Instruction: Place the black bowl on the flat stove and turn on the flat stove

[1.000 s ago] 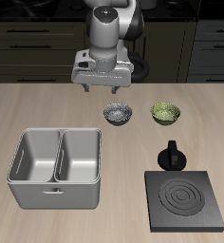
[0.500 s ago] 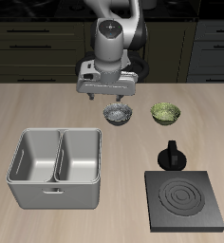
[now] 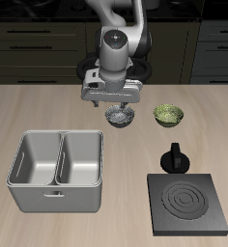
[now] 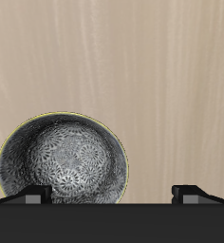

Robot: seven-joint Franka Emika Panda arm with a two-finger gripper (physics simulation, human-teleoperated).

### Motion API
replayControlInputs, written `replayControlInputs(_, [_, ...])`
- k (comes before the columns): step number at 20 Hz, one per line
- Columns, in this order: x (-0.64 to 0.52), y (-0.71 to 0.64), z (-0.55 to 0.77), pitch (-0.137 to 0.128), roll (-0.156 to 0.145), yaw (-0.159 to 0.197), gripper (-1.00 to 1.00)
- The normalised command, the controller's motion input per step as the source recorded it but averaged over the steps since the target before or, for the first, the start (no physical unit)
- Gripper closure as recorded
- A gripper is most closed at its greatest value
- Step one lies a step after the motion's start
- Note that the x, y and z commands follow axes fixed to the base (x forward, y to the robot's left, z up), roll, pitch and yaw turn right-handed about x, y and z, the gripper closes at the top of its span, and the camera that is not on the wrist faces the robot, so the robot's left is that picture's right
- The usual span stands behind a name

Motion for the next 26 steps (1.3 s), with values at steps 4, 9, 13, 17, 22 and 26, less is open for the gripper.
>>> replayControlInputs(4, [-0.01, 0.02, -0.22, 0.035, -0.013, -0.007, -1.00])
replayControlInputs(9, [-0.02, 0.05, -0.20, 0.013, 0.009, 0.000, -1.00])
replayControlInputs(13, [-0.06, 0.04, -0.32, 0.041, 0.005, -0.007, -1.00])
replayControlInputs(17, [-0.06, -0.06, -0.15, 0.021, -0.024, -0.005, -1.00])
replayControlInputs(22, [-0.05, -0.06, -0.07, 0.012, -0.017, 0.003, -1.00])
replayControlInputs(26, [-0.08, -0.09, -0.17, 0.034, -0.021, 0.008, -1.00])
